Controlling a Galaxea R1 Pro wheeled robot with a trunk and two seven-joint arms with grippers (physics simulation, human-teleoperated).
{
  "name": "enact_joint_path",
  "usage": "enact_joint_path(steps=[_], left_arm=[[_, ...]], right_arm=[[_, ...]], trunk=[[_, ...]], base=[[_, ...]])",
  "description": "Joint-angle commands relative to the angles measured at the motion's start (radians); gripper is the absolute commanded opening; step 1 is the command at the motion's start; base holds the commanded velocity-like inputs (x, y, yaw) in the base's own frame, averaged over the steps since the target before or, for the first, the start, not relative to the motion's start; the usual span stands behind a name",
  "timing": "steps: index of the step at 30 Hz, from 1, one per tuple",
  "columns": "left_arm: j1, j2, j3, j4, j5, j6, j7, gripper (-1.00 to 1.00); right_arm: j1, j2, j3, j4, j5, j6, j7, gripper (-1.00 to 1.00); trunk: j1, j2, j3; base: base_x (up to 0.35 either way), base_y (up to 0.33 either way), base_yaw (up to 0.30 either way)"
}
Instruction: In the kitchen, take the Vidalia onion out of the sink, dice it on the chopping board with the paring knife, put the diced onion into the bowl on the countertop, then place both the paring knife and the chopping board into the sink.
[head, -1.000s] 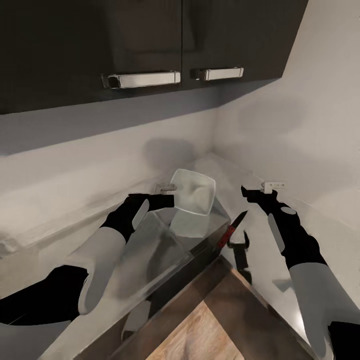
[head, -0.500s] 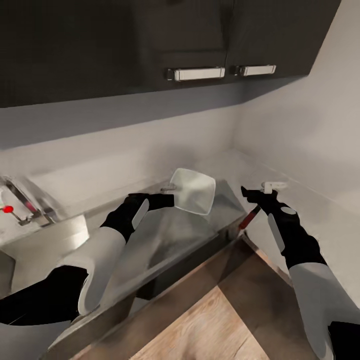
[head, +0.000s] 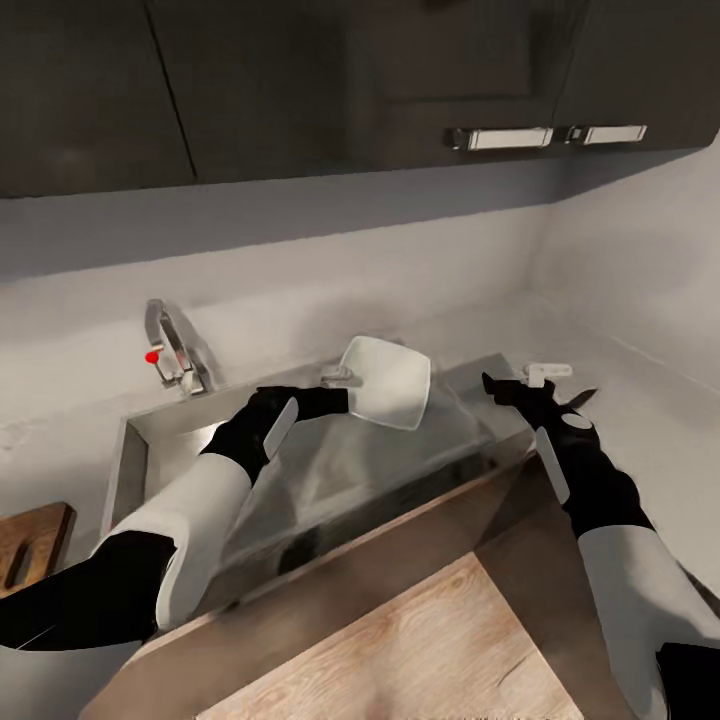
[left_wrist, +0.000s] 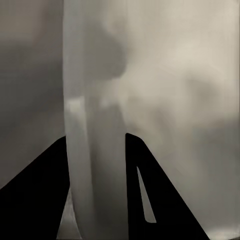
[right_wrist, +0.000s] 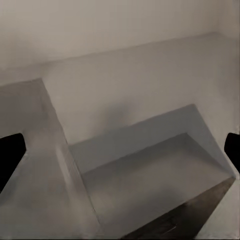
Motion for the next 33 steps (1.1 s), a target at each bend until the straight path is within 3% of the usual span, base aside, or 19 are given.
enact_joint_path(steps=[1,13,19,22,27,33], left_arm=[[-0.001,0.0,-0.001,-0.001,0.01,0.006,0.003,-1.0],[0.0,0.0,-0.001,-0.007,0.01,0.006,-0.002,-1.0],[-0.001,0.0,0.003,-0.108,0.02,0.02,-0.084,-1.0],[0.0,0.0,0.004,-0.158,0.033,0.078,-0.111,-1.0],[0.001,0.0,0.022,-0.263,0.049,0.242,-0.12,-1.0],[0.004,0.006,0.031,-0.278,0.053,0.293,-0.122,-1.0]], right_arm=[[0.0,0.0,-0.002,-0.002,-0.004,0.006,0.005,1.0],[0.0,0.0,-0.002,-0.001,-0.004,0.006,0.005,1.0],[0.0,0.001,-0.002,-0.001,-0.004,0.006,0.005,1.0],[0.0,0.002,-0.002,-0.001,-0.004,0.006,0.005,1.0],[0.0,0.002,-0.001,0.0,-0.004,0.006,0.005,1.0],[0.0,0.002,-0.001,0.0,-0.004,0.006,0.004,1.0]], trunk=[[0.0,-0.002,-0.002],[0.0,-0.002,-0.003],[0.0,-0.002,-0.003],[0.0,-0.002,-0.003],[0.0,-0.002,-0.003],[0.0,-0.002,-0.006]], base=[[-0.307,0.157,0.245],[-0.314,0.127,0.055],[-0.317,0.117,0.001],[-0.318,0.11,0.0],[-0.317,0.033,0.0],[-0.317,0.004,0.058]])
